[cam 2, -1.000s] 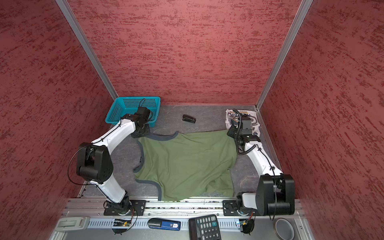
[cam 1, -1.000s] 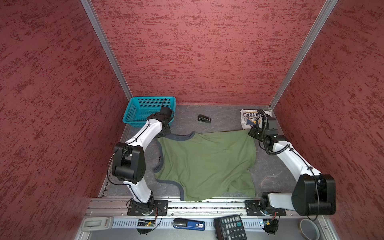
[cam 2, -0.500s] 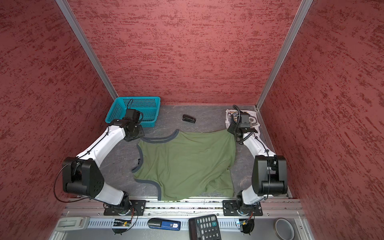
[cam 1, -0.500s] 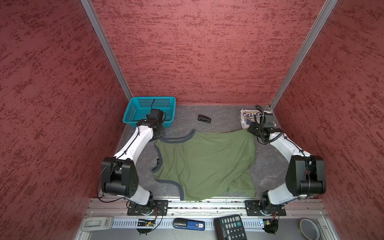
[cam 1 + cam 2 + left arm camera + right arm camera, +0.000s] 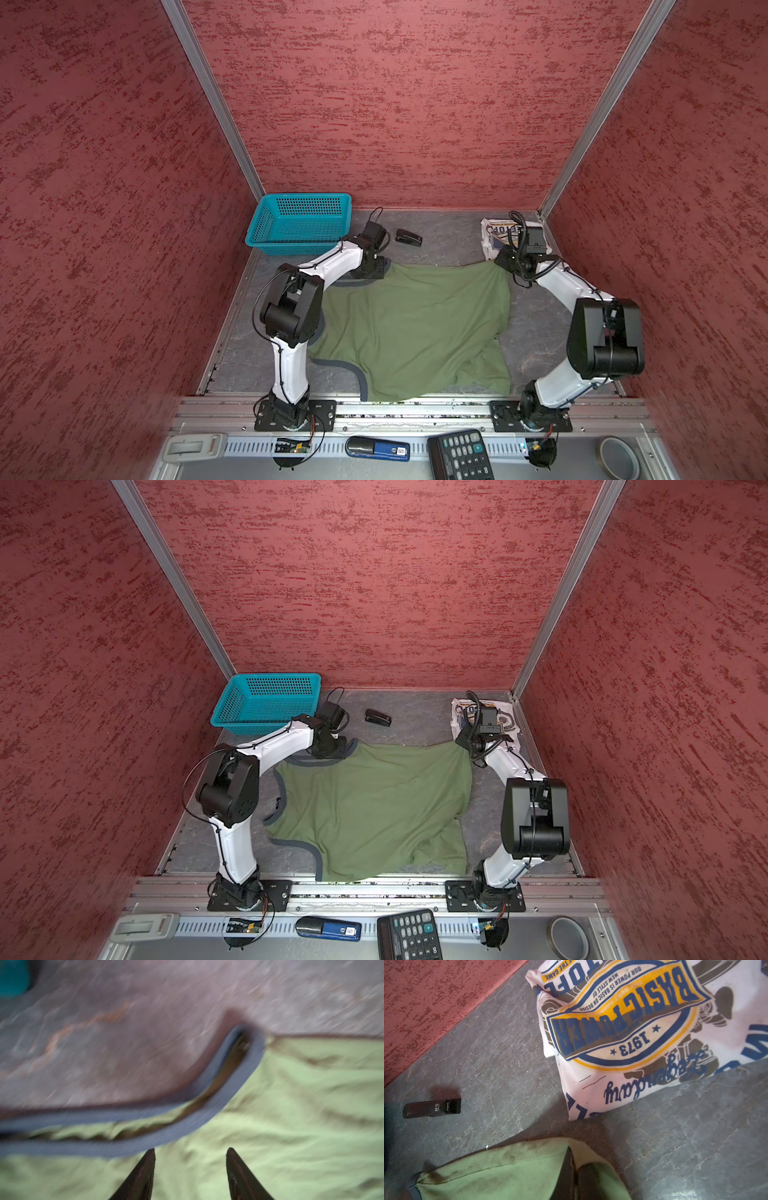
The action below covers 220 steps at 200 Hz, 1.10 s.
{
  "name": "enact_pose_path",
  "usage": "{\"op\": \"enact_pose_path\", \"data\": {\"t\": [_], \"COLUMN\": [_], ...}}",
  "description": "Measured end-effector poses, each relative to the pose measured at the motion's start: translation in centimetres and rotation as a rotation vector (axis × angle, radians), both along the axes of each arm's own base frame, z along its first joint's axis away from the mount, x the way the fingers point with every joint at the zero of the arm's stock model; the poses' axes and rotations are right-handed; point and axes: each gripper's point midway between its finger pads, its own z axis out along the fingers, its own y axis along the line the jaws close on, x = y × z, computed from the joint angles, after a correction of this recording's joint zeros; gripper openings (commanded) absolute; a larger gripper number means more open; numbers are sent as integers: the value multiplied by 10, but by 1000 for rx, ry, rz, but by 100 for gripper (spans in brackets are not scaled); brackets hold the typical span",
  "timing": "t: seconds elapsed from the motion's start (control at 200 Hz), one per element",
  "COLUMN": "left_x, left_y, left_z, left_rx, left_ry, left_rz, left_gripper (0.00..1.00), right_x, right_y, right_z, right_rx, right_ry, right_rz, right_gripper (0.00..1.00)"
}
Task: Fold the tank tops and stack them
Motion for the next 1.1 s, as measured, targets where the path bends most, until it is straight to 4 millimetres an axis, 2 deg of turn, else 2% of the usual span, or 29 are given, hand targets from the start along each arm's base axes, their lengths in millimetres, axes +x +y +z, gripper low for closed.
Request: {"op": "enact_pose_path", "data": {"t": [0.115,0.26,0.356,0.511,0.736,0.927,1.102], "left_x": [27,42,49,54,65,78,92], "left_y": [-23,-42,-52,-60,-60,-49,-36], "left_z": [-4,-14,-17,-18,-14,-11,-7], "left_rx": [-64,-104,-120,-132,-127,-131,-147], "left_ry": [-31,-27,-30,-28,-53,-82,-114], "left_rz": [-39,-76,-92,-105,-88,-34,28], "left_gripper": [55,52,45,27,0,0,0], "right_x": [0,1,1,1,3,12,29], "right_y": [0,0,0,0,-1,-6,-9], "right_z": [0,1,1,-1,-4,1,2], "right_rx": [2,4,6,7,6,-13,-15], "right_ry": [-2,-4,-6,-2,4,-6,-11], "right_rz": [1,1,3,3,1,-12,-19], "right_gripper": [0,0,0,0,0,0,0]}}
